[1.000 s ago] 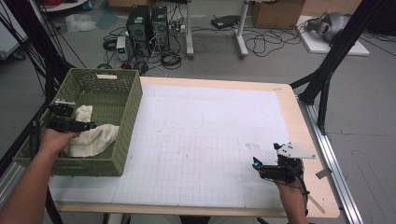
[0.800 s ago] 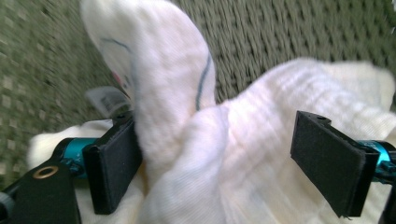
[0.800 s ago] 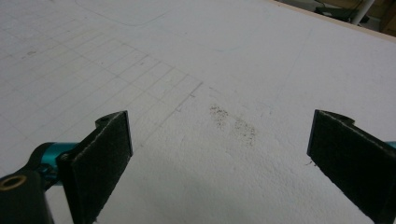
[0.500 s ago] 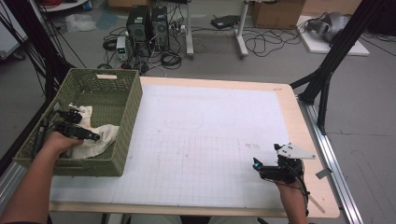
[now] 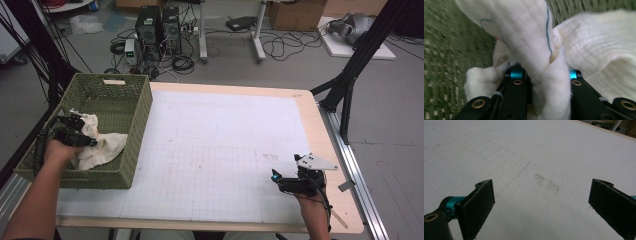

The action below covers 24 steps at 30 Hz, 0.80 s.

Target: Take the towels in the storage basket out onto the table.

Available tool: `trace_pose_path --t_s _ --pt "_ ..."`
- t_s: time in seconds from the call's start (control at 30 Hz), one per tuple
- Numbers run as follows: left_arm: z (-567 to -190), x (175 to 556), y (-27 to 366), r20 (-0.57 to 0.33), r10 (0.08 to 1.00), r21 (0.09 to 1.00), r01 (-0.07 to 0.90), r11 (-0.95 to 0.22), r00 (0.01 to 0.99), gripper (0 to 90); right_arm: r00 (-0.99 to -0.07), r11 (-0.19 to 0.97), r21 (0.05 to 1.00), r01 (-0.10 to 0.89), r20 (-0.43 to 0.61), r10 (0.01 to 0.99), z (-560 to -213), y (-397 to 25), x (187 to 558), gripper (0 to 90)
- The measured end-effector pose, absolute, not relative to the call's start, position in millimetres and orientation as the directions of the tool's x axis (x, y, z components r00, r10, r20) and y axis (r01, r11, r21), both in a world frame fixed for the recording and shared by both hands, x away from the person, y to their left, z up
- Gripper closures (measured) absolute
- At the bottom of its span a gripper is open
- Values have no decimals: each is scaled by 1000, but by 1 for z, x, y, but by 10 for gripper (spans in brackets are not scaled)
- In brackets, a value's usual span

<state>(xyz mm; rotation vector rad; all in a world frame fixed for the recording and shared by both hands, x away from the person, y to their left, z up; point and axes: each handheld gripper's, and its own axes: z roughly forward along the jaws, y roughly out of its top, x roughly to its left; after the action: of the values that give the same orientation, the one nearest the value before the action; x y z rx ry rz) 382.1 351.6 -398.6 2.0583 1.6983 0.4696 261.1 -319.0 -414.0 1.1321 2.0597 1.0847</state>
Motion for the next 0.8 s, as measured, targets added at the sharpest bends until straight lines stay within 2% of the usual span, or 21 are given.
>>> trace_pose_path --t_s 0.27,0.6,0.8 --pt "-383 373 362 -86 987 697 716 -37 134 799 -490 307 850 428 -66 869 -414 -321 261 59" --pt "-372 364 368 -113 988 797 604 27 104 798 -492 271 866 420 -34 870 -412 -323 260 59" --pt "-358 354 372 -159 982 880 466 94 102 799 -491 252 868 428 -11 871 -413 -324 261 59"
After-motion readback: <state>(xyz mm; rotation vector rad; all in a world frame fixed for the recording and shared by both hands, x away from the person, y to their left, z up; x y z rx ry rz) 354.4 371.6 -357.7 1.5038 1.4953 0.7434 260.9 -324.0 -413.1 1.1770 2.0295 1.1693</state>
